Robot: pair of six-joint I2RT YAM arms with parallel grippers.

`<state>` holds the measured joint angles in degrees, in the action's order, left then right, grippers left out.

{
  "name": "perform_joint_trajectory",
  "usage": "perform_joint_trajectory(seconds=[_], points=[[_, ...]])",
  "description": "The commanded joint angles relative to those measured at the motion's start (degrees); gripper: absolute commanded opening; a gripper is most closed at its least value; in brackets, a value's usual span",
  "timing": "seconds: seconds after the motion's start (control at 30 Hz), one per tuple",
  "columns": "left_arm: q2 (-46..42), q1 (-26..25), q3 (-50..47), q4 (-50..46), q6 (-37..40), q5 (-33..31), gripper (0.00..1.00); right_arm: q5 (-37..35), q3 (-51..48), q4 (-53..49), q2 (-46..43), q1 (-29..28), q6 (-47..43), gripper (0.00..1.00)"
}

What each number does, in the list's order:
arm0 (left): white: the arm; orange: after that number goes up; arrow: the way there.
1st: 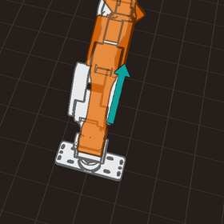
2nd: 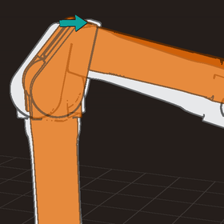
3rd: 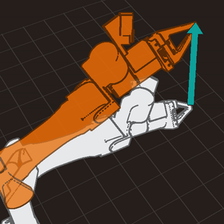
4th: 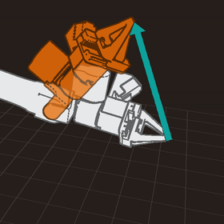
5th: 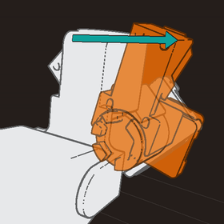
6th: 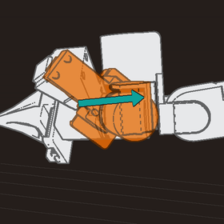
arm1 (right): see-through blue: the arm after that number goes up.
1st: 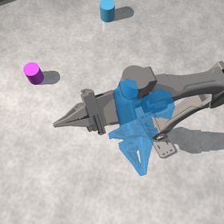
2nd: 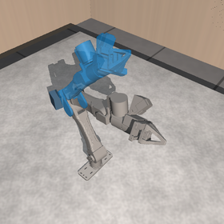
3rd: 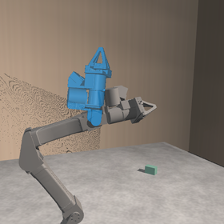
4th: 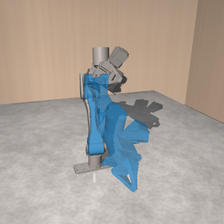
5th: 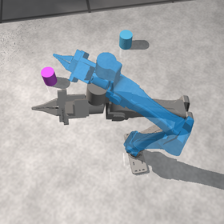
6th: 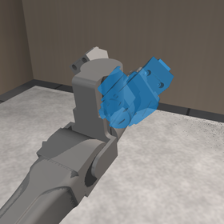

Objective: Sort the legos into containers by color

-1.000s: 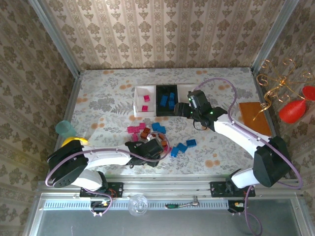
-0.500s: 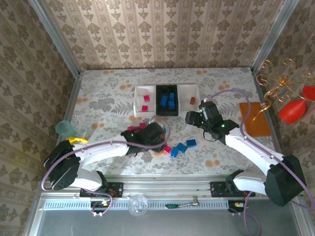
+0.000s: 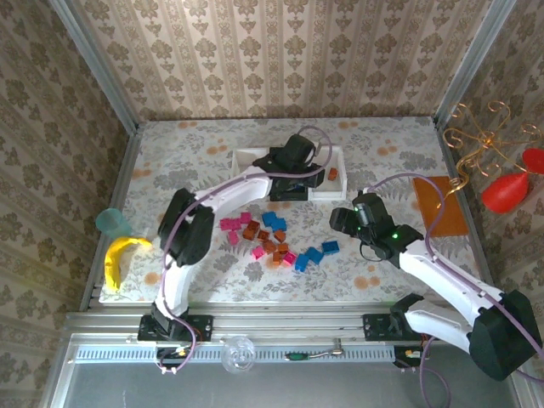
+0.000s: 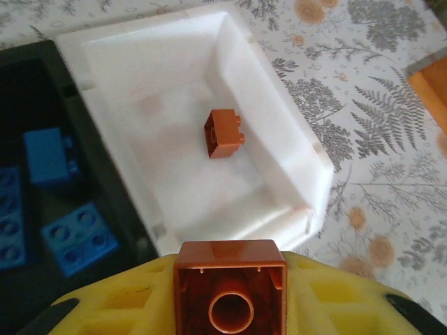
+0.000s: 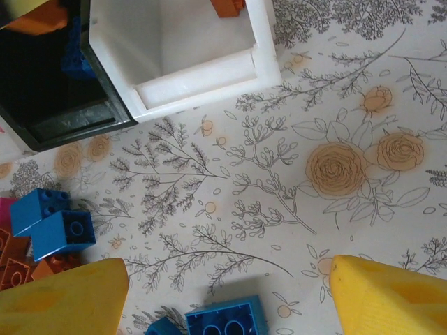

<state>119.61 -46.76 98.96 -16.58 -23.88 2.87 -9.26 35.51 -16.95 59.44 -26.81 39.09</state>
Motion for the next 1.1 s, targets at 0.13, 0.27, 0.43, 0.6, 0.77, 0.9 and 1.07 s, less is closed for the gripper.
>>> perform_joint_trajectory(seconds=[0.13, 0.27, 0.43, 0.6, 0.77, 0.9, 1.07], points=[[10.1, 0.9, 15.6, -4.7, -0.7, 3.2, 0.43, 0.0, -2.0, -0.9, -1.8, 0.1, 2.3, 0.77], [12.7, 1.1, 19.7, -5.3, -1.4, 3.7, 0.64, 0.6, -2.3, -1.0, -1.9, 0.1, 2.1, 0.77], [10.1, 1.5, 19.3, -3.7, -1.6, 5.6, 0.82, 2.1, -2.5, -0.5, -1.8, 0.0, 1.4, 0.78], [-0.6, 1.5, 7.6, 4.6, -3.0, 6.5, 1.0, 3.8, -3.2, 1.0, -1.4, -0.2, 1.4, 0.78], [-15.2, 0.9, -10.9, 15.6, -5.6, 7.4, 1.0, 5.6, -3.3, 2.1, 1.1, -1.3, 1.3, 0.79], [-27.3, -0.6, -27.1, 21.2, -7.1, 6.1, 1.0, 4.7, -3.0, 2.2, 5.2, -4.4, 0.5, 0.8], [-41.0, -3.9, -44.4, 24.5, -9.1, 5.1, 1.0, 0.3, -0.8, 0.5, 11.2, -7.5, 0.0, 0.81]])
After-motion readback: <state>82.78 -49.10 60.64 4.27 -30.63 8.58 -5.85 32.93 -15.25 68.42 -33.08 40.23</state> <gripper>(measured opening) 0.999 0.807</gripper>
